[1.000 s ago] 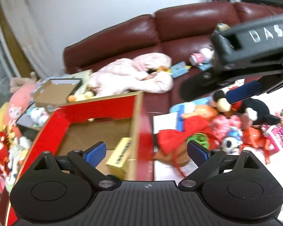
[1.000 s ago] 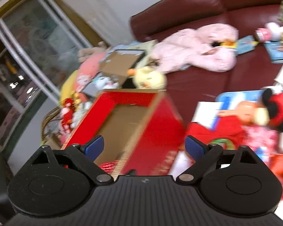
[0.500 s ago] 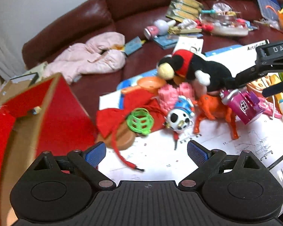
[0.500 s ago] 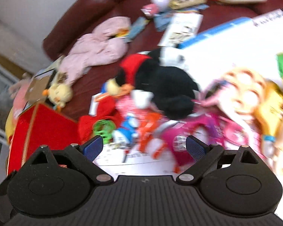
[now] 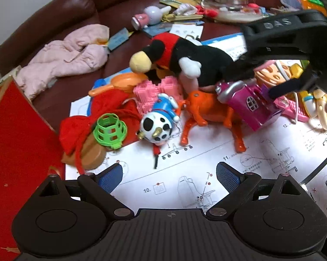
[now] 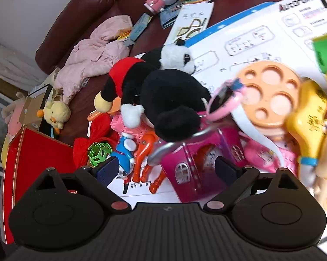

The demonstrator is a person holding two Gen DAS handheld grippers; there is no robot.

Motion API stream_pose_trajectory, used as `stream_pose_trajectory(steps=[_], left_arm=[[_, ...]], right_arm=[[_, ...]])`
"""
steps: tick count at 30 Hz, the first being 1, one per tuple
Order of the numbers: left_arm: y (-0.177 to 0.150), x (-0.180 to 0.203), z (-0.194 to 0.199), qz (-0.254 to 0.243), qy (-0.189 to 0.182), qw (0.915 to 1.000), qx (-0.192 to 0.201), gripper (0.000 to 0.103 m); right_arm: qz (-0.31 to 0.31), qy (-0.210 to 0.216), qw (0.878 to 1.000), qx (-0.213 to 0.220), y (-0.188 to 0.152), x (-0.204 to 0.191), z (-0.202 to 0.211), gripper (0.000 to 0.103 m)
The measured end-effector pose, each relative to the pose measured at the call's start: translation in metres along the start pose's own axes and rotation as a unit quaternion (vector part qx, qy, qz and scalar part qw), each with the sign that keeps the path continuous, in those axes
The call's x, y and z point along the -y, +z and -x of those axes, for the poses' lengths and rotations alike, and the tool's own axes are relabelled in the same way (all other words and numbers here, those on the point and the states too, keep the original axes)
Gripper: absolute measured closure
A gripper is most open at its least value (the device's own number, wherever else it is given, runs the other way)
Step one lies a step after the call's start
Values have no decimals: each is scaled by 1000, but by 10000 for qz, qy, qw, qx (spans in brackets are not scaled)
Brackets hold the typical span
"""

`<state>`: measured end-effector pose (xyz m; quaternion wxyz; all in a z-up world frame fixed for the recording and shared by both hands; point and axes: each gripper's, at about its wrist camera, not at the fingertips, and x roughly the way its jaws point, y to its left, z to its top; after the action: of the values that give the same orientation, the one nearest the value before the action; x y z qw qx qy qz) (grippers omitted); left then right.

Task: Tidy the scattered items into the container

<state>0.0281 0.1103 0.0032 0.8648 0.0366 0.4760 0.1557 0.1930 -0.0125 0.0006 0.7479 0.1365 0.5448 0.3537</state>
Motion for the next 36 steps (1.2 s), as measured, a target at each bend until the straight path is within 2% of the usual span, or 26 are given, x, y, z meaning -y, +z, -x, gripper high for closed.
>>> stream_pose_trajectory(steps=[5, 9, 12, 16, 21, 26, 29, 33, 36], left_arm=[[-3, -2, -7, 72, -15, 9999, -107, 5], [-8, -5, -9, 144, -23, 9997, -176, 5], [-14, -7, -9, 147, -50, 9997, -202, 5], [-20, -4, -5, 95, -185, 9996, -189, 5], [-15, 9, -5, 28, -380, 9992, -94, 5], [4, 23, -13, 12, -562, 9984, -38, 5], [15, 38, -16, -142, -674, 9976, 37, 6], [19, 51, -29, -330, -596, 9976, -77, 12], [16, 47, -40, -229, -712, 9970, -198, 24]], right_arm=[[-206, 115, 9994, -243, -2, 0, -19, 7], [-95, 224, 9982, -545, -22, -11, -24, 6], [-310, 477, 9939, -944, -42, -12, -30, 8], [-142, 677, 9909, -1152, -51, -24, -24, 7], [-70, 693, 9937, -875, -44, -27, 2, 7], [-165, 739, 9959, -500, -37, -15, 27, 7], [-314, 499, 9980, -209, -32, 3, 34, 7], [-440, 63, 9990, -53, -34, 28, 35, 10], [-408, -256, 9988, -114, -41, 43, 31, 17]])
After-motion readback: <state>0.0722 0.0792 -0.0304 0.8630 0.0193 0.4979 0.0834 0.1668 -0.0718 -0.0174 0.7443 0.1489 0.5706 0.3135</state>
